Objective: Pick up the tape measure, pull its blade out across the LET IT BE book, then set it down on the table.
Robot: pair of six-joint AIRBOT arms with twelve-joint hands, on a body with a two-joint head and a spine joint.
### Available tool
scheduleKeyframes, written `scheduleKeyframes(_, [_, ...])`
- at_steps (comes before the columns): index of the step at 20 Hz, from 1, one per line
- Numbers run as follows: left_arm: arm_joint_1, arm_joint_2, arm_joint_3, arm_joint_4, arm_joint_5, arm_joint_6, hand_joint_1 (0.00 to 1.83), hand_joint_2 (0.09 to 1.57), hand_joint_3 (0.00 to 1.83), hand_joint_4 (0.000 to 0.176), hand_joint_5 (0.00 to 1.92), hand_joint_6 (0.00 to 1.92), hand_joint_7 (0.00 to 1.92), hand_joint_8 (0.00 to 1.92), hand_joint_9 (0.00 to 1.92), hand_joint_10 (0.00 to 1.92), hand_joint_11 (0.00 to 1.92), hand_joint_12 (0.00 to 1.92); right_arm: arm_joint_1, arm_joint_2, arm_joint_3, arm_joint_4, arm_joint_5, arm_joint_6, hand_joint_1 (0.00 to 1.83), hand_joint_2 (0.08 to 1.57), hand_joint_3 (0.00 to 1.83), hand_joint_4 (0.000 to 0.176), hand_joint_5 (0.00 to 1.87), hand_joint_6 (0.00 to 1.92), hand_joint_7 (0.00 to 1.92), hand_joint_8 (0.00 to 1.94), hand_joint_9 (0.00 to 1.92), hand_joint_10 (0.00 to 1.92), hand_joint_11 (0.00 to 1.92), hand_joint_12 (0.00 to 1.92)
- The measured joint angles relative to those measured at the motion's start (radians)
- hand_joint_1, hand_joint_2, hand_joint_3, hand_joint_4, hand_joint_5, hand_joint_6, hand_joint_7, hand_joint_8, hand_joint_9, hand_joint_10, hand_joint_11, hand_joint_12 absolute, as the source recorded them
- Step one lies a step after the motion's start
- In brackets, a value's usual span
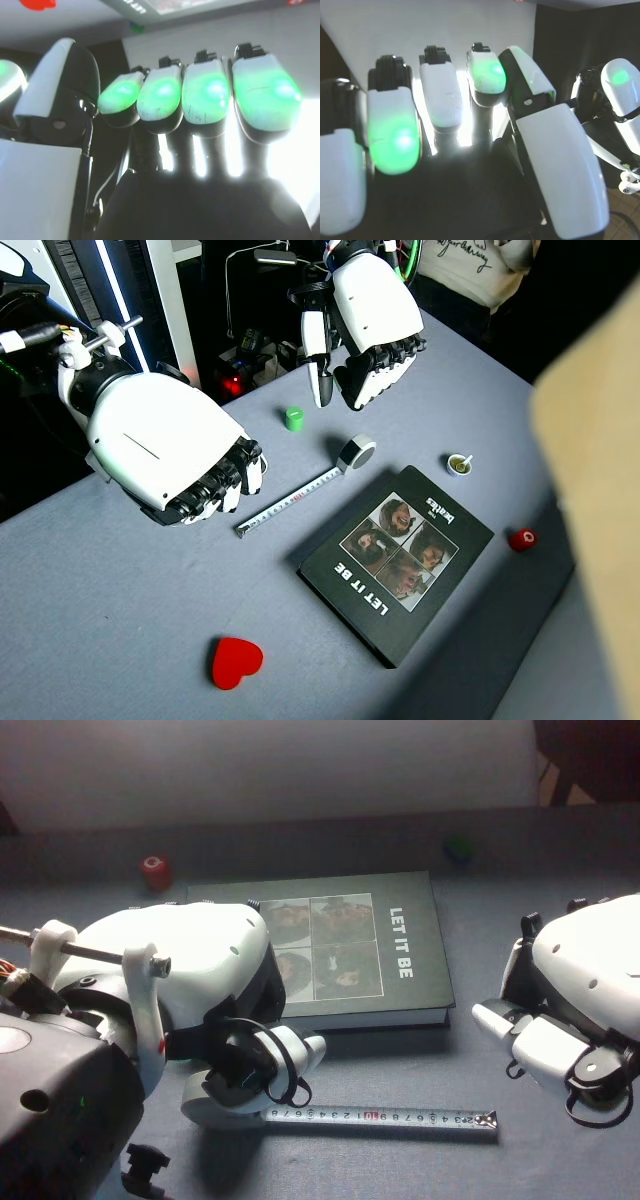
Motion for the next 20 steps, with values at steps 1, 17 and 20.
scheduleKeyframes(1, [0.0, 0.0, 0.0, -0.003, -0.001, 0.003, 0.22, 1.02, 0.03, 0.0, 0.13, 0.02, 0.11, 0.02, 0.12, 0.02, 0.0, 0.62, 0.0, 0.0, 0.0, 0.0, -0.003, -0.004, 0.04, 1.0, 0.09, 0.086, 0.06, 0.02, 0.11, 0.01, 0.02, 0.01, 0.0, 0.31])
scheduleKeyframes(17, [0.011, 0.0, 0.004, -0.036, 0.0, 0.0, 0.66, 0.91, 0.0, 0.0, 0.2, 0.01, 0.18, 0.01, 0.19, 0.01, 0.0, 0.71, 0.0, 0.002, 0.007, 0.006, 0.031, 0.029, 0.06, 1.04, 0.0, 0.009, 0.04, 0.0, 0.12, 0.0, 0.06, 0.0, 0.0, 0.34])
scheduleKeyframes(20, [0.024, 0.0, 0.002, -0.052, 0.012, -0.059, 0.79, 0.96, 0.01, 0.0, 0.18, 0.0, 0.14, 0.0, 0.15, 0.0, 0.0, 0.64, 0.002, 0.001, 0.007, -0.003, 0.032, 0.032, 0.06, 1.04, 0.0, 0.01, 0.02, 0.0, 0.09, 0.0, 0.05, 0.0, 0.0, 0.26])
